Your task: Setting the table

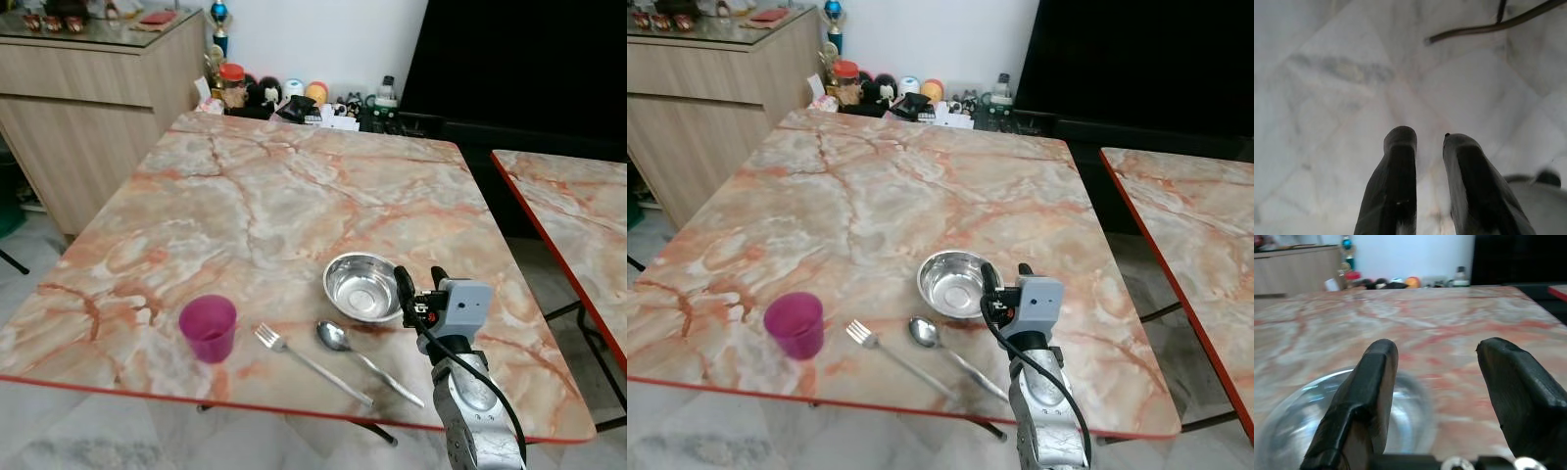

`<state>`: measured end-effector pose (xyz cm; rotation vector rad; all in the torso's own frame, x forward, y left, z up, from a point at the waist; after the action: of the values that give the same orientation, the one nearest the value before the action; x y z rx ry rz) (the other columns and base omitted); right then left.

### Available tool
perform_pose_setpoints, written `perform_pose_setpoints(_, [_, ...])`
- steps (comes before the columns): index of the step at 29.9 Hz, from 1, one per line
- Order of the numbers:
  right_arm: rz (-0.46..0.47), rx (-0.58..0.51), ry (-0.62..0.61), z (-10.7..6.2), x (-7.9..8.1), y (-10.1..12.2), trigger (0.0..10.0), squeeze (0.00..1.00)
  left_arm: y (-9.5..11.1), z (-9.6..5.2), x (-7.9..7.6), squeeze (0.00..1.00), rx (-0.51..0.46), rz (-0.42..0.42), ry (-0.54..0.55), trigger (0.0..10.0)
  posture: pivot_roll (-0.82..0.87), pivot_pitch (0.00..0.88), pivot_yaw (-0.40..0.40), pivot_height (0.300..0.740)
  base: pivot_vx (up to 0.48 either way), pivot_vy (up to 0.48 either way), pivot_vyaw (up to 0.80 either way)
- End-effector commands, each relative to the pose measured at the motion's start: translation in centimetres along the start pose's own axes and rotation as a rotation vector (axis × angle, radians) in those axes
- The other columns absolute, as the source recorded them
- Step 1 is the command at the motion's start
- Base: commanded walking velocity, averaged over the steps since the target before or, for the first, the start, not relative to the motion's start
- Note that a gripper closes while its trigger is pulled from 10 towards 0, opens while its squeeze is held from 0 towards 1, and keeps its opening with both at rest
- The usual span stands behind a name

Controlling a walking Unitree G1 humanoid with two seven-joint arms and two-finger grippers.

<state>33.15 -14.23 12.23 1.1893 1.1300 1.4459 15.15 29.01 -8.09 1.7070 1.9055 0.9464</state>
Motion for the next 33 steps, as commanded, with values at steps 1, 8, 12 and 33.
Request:
perform_pose_setpoints(1, [-0.002,0.0,-0.034,-0.3,-1.2,0.0,10.0,0.0,-0.1,0.1,-0.7,0.0,0.004,0.002,-0.019,10.0,0.11,0.078,-0.055,0.74,0.0,0.0,0.0])
perform_pose_setpoints(8, [0.04,0.011,-0.032,-0.7,-1.0,-0.1,10.0,0.0,-0.2,0.1,-0.7,0.0,0.005,0.0,-0.018,10.0,0.1,0.082,-0.056,0.74,0.0,0.0,0.0])
perform_pose_setpoints(12, [0.107,0.027,-0.044,-1.5,-0.8,-0.2,10.0,0.0,-0.2,0.0,-0.8,0.0,0.005,0.002,-0.019,10.0,0.1,0.082,-0.057,0.74,0.0,0.0,0.0])
perform_pose_setpoints(33, [0.399,0.367,-0.008,0.6,2.7,-2.3,10.0,0.0,-0.3,0.1,-1.2,0.0,0.008,0.005,-0.03,10.0,0.11,0.086,-0.059,0.74,0.0,0.0,0.0])
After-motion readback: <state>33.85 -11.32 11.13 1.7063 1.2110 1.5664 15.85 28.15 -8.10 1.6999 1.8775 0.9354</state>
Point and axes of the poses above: a point about 5 cm out from each wrist's last joint towards the gripper, its own z axis pointing out of the wrist towards the gripper, its own y axis along the axis of the wrist's last joint, x = y × z, the point moved 2 cm from there along z, pointing out of the wrist towards the gripper, and after that the axes turned 4 degrees about z, right-handed, at the moved point
